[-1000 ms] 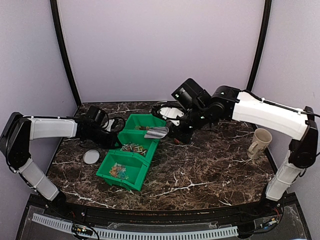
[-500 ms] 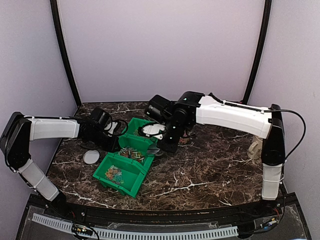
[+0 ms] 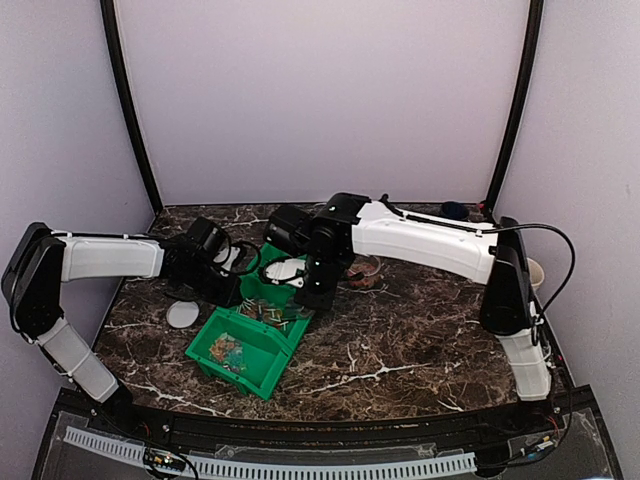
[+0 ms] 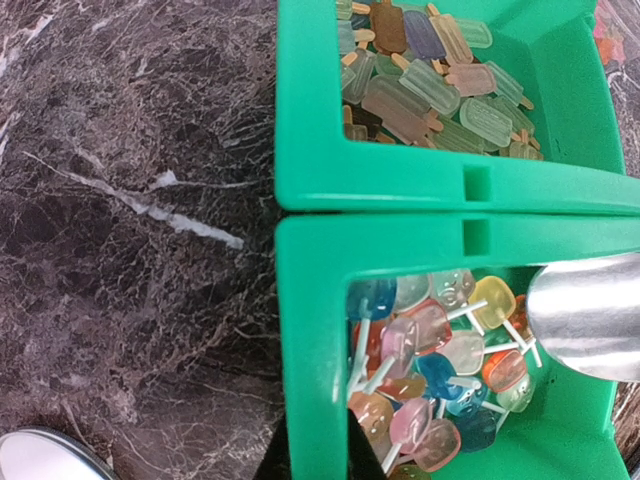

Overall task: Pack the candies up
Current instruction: Scoop the fake candies from the storage box.

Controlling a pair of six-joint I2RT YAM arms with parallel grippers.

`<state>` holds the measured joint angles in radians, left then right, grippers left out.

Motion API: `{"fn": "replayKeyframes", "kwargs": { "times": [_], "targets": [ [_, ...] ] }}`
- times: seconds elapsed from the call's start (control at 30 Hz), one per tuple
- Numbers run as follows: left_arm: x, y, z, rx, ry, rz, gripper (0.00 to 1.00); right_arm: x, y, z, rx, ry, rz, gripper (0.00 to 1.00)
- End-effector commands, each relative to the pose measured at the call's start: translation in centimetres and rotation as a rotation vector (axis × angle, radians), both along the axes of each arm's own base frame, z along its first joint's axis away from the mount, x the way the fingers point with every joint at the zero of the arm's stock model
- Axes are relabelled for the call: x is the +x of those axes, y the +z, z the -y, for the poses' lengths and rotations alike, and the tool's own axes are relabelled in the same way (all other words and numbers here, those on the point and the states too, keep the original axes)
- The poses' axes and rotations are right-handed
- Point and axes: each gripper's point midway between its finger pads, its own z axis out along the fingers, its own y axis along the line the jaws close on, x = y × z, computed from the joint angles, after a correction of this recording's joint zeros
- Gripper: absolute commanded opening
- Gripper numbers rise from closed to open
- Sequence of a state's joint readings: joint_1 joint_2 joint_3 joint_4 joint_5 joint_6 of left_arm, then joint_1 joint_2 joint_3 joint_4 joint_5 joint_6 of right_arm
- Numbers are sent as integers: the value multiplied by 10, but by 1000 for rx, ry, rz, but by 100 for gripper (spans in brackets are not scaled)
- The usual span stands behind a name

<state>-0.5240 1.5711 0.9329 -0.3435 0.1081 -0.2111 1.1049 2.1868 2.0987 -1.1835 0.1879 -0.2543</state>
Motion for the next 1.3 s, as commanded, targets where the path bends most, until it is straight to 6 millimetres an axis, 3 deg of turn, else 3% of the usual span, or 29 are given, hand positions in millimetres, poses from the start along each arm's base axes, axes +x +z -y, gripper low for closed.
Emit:
{"fn": "replayKeyframes", "kwargs": {
  "times": [0.0, 0.33, 0.57, 0.83, 1.0, 1.27],
  "targets": [
    [24, 45, 24, -100, -32, 141, 0, -2, -3, -11, -26, 56, 12, 0],
    [21, 57, 35, -154, -73, 190, 0, -10, -41, -36, -44, 151, -27, 0],
    [20, 65, 37, -179, -81, 217, 0, -15, -61, -52, 33, 191, -43, 0],
    [21, 69, 36, -182, -81, 236, 0, -16, -93, -55, 151, 147, -41, 0],
    [22, 71, 35, -181, -68, 246, 0, -10, -93, -49, 237, 90, -19, 0],
    [25, 69, 26, -156, -29, 246, 0, 0, -72, -39, 429, 13, 25, 0]
  ]
}}
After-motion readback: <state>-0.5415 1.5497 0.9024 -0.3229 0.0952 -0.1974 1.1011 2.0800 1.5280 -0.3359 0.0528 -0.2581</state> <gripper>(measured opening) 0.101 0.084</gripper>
